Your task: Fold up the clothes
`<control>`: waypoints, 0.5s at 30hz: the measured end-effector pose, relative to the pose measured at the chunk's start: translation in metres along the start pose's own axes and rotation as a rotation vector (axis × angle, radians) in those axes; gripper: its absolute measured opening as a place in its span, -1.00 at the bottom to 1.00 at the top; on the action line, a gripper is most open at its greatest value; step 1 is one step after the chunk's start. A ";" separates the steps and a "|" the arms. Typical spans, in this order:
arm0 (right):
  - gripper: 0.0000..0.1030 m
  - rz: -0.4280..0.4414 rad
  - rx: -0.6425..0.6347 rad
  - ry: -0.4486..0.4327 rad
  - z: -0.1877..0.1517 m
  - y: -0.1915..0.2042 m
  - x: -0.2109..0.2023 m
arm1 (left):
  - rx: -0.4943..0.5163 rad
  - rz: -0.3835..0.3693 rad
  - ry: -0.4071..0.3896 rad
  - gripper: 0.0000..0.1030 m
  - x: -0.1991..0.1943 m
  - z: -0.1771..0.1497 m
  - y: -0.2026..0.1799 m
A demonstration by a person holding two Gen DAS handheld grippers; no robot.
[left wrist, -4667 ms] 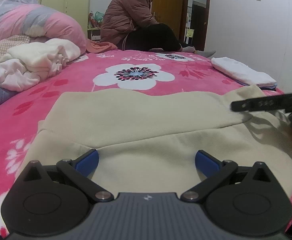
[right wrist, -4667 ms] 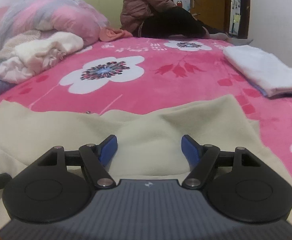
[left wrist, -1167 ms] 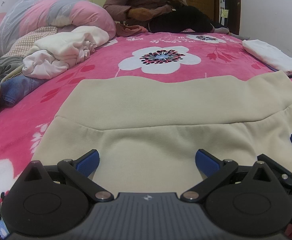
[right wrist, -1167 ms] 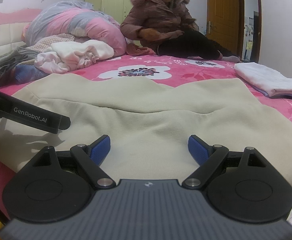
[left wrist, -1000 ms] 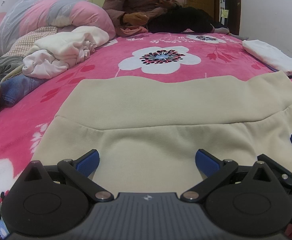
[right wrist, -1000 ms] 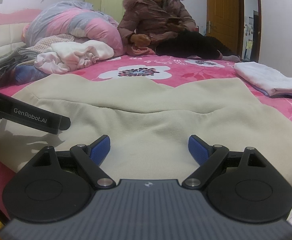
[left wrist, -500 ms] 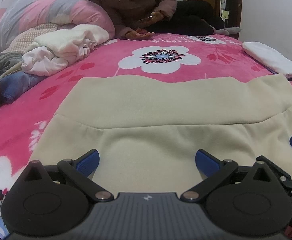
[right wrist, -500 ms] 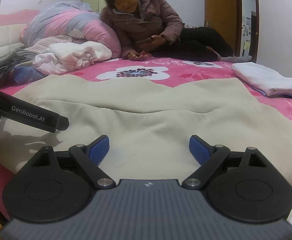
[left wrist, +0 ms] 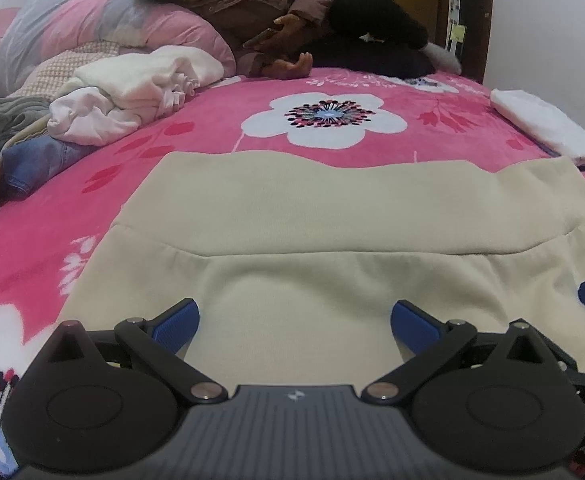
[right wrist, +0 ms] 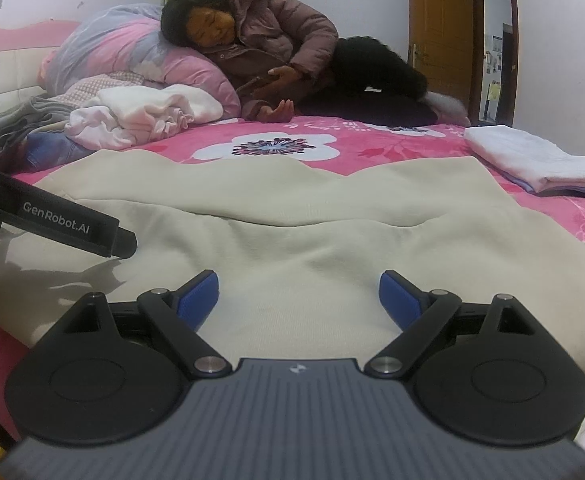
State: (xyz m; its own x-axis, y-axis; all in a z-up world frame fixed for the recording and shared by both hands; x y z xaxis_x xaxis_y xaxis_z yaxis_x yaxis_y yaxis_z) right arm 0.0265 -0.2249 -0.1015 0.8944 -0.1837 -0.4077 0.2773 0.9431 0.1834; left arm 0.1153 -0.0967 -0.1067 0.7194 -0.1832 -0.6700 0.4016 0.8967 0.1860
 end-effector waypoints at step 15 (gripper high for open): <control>0.72 -0.002 0.000 -0.002 0.000 0.000 0.001 | -0.016 0.024 -0.044 1.00 -0.004 -0.004 0.000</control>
State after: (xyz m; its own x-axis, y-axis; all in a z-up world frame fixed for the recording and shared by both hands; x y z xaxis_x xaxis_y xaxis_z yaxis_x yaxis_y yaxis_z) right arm 0.0271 -0.2251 -0.1018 0.8947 -0.1864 -0.4060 0.2793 0.9426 0.1827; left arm 0.1104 -0.0940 -0.1069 0.7532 -0.1792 -0.6329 0.3753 0.9072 0.1899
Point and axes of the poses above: each gripper's, at about its wrist camera, not at the fingertips, and x roughly the way its jaws point, y to its left, z to its top, the point moved 8 cm from there along x, roughly the way its jaws point, and after that the axes turned 12 degrees about x, right-handed, at the moved point
